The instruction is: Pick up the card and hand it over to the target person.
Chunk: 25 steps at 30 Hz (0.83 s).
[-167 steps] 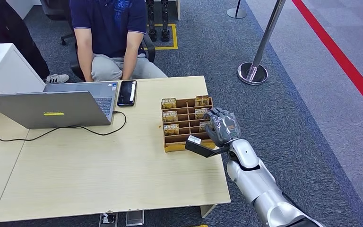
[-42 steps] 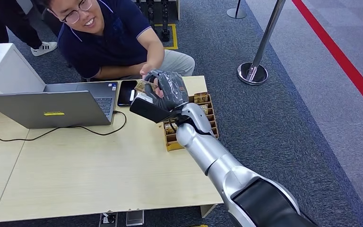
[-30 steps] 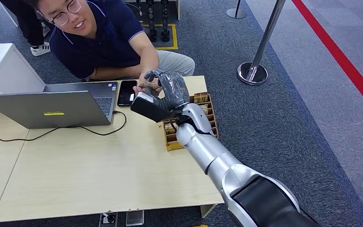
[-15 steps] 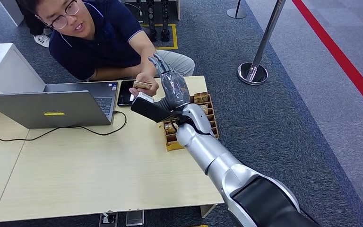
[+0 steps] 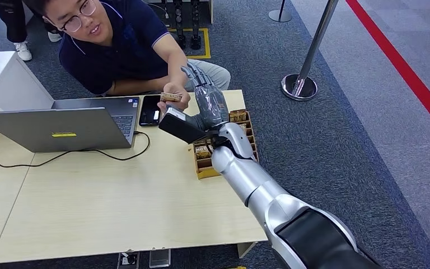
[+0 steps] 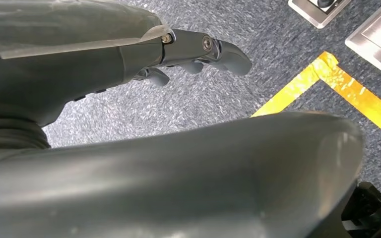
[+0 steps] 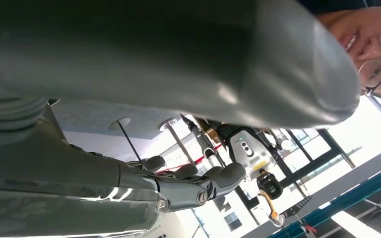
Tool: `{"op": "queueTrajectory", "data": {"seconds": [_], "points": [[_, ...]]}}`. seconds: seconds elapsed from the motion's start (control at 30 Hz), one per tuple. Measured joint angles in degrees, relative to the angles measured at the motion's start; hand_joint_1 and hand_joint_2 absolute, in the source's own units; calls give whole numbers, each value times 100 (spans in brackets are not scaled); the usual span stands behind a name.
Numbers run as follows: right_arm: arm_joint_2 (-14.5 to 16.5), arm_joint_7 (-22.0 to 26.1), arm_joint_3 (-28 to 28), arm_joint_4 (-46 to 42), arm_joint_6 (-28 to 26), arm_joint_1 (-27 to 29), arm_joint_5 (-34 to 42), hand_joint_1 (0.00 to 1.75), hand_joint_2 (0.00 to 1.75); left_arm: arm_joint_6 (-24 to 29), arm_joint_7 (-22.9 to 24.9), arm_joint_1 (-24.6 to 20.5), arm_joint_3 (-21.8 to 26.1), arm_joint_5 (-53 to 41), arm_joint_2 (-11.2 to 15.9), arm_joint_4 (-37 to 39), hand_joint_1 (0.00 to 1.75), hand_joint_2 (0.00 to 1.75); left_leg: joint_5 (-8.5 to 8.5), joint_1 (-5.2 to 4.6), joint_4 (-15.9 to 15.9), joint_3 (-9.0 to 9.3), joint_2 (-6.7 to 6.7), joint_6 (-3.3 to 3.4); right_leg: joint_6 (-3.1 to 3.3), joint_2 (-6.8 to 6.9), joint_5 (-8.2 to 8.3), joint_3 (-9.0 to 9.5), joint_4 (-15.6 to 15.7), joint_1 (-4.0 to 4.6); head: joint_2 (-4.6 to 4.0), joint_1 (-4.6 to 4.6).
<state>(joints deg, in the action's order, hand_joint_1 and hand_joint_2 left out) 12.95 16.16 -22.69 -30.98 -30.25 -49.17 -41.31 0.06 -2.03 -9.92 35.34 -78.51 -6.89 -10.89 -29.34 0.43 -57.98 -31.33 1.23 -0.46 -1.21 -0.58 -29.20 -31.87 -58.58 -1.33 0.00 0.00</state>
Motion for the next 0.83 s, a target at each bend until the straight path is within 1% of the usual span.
{"op": "queueTrajectory", "data": {"seconds": [0.27, 0.43, 0.63, 0.83], "points": [[-274, -82, 268, 119, -173, -8, -85, 0, 0, 30, -15, 31, 54, 36, 23, -5, 0, 0, -1, 0, 0, 4, 3, 1, -1, 2, -1, 5, 2, 0, 0, 0], [-546, -219, 391, 187, -270, -26, -241, 0, 0, 53, -27, 40, 65, 39, 27, -9, 0, 0, -1, -1, -2, 2, 4, 1, -1, 3, -2, 4, 1, -1, 0, 0], [-881, -265, 711, 266, -428, 209, -318, 0, 0, 33, -26, 47, 86, 51, 5, -9, 0, 0, 0, 0, 0, 5, 12, 1, -2, 11, -2, 11, 6, 0, 0, 0], [-1073, -344, 1005, 404, -492, 323, -356, 0, 0, 51, -2, 106, 144, 96, -5, -3, 0, 0, -1, -1, 2, 7, 3, 1, -1, 2, 1, 10, 8, 0, 0, 0]]}}
